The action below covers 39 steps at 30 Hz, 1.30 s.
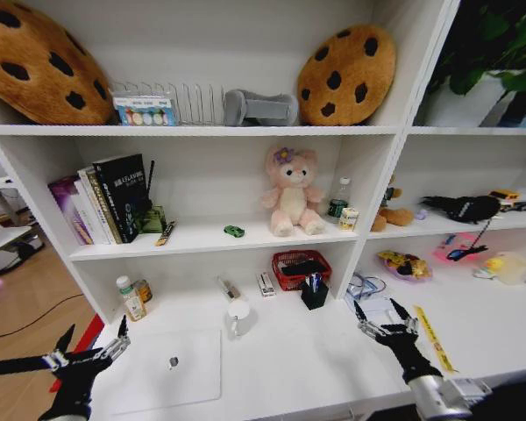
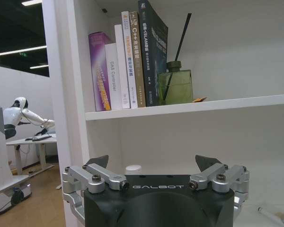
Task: Organize the objects on the table.
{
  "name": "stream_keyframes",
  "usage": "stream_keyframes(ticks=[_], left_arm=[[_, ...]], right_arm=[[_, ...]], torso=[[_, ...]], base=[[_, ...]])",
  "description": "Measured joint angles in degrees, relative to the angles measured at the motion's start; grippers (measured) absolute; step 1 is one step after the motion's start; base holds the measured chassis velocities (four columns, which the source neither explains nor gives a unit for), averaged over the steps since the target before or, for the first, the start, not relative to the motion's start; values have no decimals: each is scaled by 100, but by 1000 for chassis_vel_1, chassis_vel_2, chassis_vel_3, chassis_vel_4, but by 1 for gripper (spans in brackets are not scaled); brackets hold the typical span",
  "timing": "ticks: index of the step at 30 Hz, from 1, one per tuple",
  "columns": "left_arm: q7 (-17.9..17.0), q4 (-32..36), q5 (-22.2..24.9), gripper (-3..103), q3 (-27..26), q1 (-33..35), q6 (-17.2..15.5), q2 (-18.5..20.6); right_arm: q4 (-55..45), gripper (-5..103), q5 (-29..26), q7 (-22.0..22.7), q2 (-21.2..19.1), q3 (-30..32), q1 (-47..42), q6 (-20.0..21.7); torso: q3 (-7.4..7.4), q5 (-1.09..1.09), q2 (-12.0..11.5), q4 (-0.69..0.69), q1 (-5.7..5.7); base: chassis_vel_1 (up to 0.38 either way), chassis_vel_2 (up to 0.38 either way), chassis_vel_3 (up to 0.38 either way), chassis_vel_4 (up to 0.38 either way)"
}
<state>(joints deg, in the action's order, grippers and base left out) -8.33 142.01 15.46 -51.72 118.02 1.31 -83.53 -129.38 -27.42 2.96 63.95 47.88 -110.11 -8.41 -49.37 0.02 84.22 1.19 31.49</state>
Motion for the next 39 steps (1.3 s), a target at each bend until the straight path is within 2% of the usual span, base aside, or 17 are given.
stream_keyframes(ticks=[3, 6, 39], left_arm=[[1, 0, 0, 100, 1, 0, 0, 0], [1, 0, 0, 100, 0, 0, -1, 1], [1, 0, 0, 100, -1, 0, -1, 1]], right_arm=[[1, 100, 0, 1, 0, 1, 0, 0], [0, 100, 0, 1, 0, 1, 0, 0], [0, 100, 0, 0, 0, 0, 0, 0]], torso=[[0, 1, 0, 4, 0], [1, -4, 0, 3, 0], [1, -2, 1, 3, -1]], base=[[-67, -36, 47, 23], [0, 0, 0, 0], [27, 29, -27, -25]])
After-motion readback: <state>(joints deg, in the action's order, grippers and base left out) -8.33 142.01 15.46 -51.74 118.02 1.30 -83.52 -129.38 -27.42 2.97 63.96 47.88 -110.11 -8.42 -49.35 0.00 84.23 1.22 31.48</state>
